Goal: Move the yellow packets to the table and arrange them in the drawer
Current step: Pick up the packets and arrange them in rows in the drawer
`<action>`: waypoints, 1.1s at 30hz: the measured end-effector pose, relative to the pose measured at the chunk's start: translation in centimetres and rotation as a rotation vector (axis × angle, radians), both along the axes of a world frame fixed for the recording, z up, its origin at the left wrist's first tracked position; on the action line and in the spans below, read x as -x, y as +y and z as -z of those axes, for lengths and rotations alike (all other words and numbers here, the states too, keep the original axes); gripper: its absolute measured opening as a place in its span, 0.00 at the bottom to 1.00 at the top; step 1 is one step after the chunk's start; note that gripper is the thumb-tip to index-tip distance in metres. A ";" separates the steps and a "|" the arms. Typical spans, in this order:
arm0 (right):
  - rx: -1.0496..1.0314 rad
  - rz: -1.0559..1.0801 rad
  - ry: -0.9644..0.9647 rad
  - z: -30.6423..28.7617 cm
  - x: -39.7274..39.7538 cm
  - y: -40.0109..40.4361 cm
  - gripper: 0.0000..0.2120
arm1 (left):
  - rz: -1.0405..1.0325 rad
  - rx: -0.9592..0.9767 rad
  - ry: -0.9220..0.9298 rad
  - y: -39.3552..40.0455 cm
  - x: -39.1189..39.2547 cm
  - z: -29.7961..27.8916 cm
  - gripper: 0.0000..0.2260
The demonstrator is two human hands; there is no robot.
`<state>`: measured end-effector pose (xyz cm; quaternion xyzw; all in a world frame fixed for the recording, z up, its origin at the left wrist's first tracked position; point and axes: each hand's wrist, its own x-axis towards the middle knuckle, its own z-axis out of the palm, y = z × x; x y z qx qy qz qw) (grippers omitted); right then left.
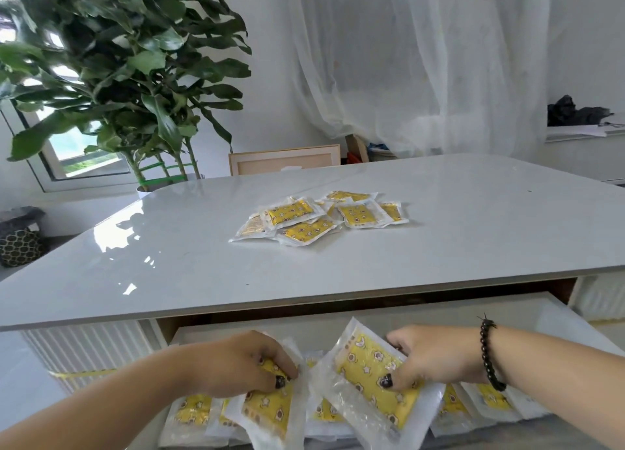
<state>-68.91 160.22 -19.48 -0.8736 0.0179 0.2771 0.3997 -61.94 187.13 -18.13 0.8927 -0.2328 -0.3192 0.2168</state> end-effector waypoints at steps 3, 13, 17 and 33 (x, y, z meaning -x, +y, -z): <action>-0.119 0.181 0.082 1.1 -0.7 -0.3 0.15 | -0.159 0.078 0.020 0.3 -0.2 1.5 0.13; -0.175 0.390 0.057 4.2 -2.1 0.6 0.26 | -0.447 0.075 -0.074 -1.1 -0.4 5.7 0.28; -0.146 0.414 0.050 4.5 -2.0 0.8 0.26 | -0.530 0.081 -0.198 -1.1 -0.6 5.9 0.29; -0.108 0.506 0.012 4.9 -1.7 0.9 0.19 | -0.008 -0.231 -0.732 -1.1 0.8 4.8 0.28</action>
